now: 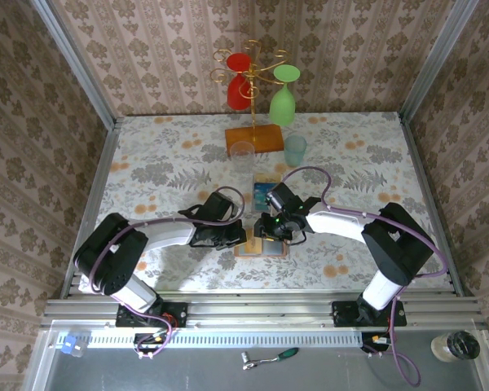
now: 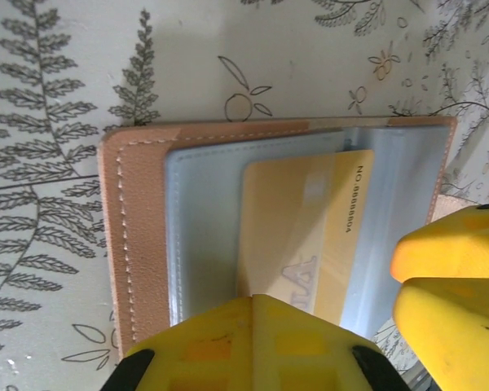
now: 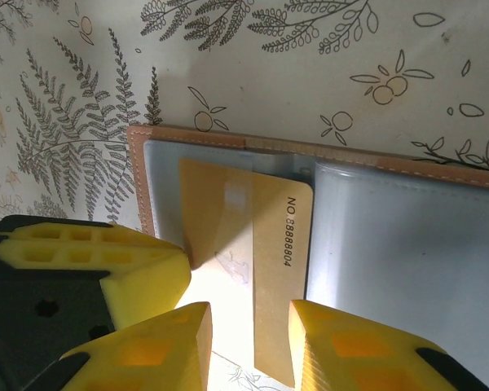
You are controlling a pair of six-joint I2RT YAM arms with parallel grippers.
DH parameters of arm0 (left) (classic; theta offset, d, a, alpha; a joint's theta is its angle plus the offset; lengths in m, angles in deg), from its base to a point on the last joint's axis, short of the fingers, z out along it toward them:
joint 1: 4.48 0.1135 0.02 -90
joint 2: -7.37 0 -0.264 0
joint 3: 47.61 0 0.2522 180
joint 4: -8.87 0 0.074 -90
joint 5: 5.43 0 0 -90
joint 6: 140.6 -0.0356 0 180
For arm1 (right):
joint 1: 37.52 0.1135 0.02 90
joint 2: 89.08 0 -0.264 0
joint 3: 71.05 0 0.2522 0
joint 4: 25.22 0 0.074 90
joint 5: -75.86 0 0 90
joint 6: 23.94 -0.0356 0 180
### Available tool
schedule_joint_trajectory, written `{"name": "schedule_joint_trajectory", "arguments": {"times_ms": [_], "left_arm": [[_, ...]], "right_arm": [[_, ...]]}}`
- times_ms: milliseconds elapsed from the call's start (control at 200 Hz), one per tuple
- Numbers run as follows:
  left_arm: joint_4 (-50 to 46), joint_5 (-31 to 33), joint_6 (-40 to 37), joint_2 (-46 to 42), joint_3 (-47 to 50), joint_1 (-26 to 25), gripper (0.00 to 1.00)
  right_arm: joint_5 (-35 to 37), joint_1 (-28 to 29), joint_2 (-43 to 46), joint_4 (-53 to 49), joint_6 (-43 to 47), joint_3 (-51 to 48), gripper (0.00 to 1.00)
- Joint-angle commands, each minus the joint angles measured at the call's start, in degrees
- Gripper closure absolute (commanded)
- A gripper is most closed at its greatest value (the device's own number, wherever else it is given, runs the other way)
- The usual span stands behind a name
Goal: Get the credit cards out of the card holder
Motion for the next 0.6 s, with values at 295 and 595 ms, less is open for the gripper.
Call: {"name": "schedule_joint_trajectory", "arguments": {"times_ms": [295, 595], "left_arm": [[-1.3, 1.7, -1.0, 0.9, 0.6, -0.4, 0.99], [-0.9, 1.5, -0.7, 0.9, 0.8, -0.4, 0.98]], "right_arm": [[-0.5, 0.3, -2.3, -0.2, 0.2, -0.6, 0.69], [-2.2, 0.3, -3.8, 1.6, -0.6, -0.6, 0.69]]}}
